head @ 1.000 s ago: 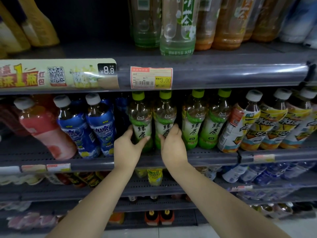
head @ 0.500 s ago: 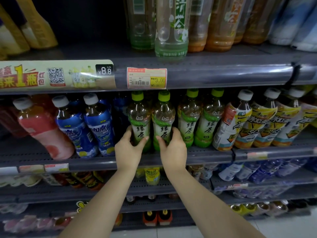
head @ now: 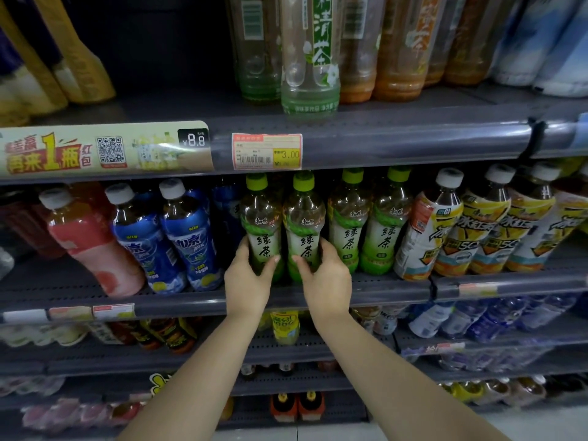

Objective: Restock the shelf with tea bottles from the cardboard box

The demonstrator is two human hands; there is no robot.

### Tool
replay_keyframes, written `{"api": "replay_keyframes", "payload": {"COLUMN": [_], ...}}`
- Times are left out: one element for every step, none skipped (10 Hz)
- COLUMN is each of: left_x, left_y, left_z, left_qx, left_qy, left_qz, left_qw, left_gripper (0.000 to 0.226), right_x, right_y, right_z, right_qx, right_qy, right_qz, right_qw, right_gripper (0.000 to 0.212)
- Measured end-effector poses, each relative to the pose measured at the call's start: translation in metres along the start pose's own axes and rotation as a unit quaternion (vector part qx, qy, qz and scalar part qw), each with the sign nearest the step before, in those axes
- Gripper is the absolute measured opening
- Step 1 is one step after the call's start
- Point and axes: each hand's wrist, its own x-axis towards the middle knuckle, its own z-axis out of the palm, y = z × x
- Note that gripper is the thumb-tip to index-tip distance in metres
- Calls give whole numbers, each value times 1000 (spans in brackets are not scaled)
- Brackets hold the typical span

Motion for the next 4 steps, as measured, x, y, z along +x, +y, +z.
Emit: {"api": "replay_keyframes", "payload": {"left_x": [-4, -10, -17, -27], "left_y": [7, 10, 9, 4], "left_z": [-3, -8, -12, -15], "left_qx": [1, 27, 34, 37], "left_qy": [-19, -14, -17, -24], "left_qz": [7, 3, -11, -11], "left_qw": [1000, 1000, 999, 999], "left_gripper": [67, 74, 75, 66], "right_x": [2, 0, -5, -16], "right_y": [1, 12, 20, 27], "right_z": [-6, -14, -26, -35], "right_qx": [19, 29, 49, 52], "right_qy": [-34, -84, -105, -110], "right_qz": [-8, -26, -31, -42], "right_qw": [999, 996, 993, 992], "right_gripper": [66, 69, 64, 54]}}
